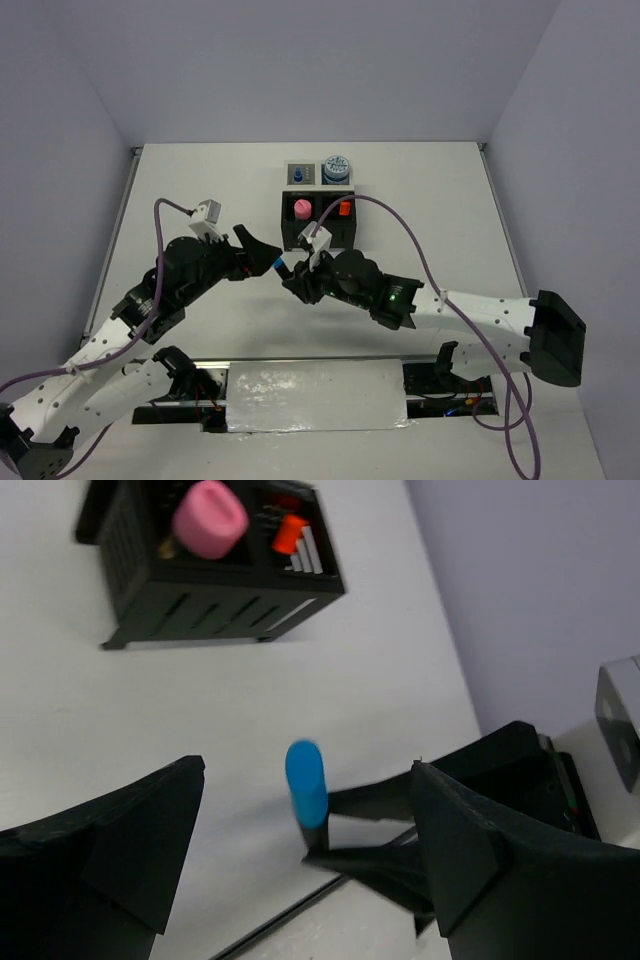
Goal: Sort the stationery into containers
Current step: Pick up the pen from the center of the board, then place the pen in the storage box.
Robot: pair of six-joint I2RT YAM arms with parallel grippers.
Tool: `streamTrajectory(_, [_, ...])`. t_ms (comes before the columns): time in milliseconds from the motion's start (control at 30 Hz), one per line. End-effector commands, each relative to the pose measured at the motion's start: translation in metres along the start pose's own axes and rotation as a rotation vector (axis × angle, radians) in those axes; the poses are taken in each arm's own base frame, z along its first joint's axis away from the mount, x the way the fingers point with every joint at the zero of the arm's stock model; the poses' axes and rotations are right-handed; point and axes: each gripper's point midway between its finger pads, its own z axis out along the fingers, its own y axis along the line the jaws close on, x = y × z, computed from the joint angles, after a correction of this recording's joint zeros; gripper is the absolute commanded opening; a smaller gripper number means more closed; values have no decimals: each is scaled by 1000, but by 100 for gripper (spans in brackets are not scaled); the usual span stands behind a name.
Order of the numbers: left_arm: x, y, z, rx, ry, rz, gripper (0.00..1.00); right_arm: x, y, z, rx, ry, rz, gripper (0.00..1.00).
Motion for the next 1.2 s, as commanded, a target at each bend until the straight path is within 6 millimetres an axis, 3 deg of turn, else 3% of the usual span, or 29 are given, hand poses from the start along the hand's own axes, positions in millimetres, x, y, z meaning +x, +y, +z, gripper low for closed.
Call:
streamTrajectory(0, [-16, -57, 1, 273, -40, -12, 95, -38, 16, -8, 0, -184, 135, 0])
streamTrajectory(100, [-23, -75, 1, 365, -63, -21, 94, -47, 20, -13, 27, -211, 129, 0])
streamTrajectory(200, [-21, -72, 6, 341, -47, -13, 90, -55, 19, -21, 38, -240, 159, 0])
streamTrajectory(367, [-11, -64, 10, 327, -28, -20, 82, -58, 1, -26, 150, -247, 197, 0])
streamTrajectory(433, [-9, -64, 10, 334, -21, -18, 71, -59, -4, -26, 181, -244, 203, 0])
streamTrajectory(533, [-7, -63, 14, 323, -12, -7, 63, -61, 1, -24, 159, -237, 188, 0])
streamTrajectory(567, [-8, -63, 14, 323, -13, -1, 52, -63, 4, -23, 145, -236, 185, 0])
streamTrajectory(700, [-19, -70, 20, 331, -41, 34, 34, -62, 10, -22, 117, -231, 163, 0])
streamTrajectory(900, [-20, -84, 39, 357, 7, 109, 38, -65, 2, -29, 154, -242, 141, 0])
streamTrajectory(1067, [-12, -76, 48, 333, 27, 107, 53, -63, -4, -35, 181, -242, 128, 0])
streamTrajectory(1167, [-9, -73, 50, 327, 30, 106, 51, -61, -4, -35, 181, -237, 124, 0])
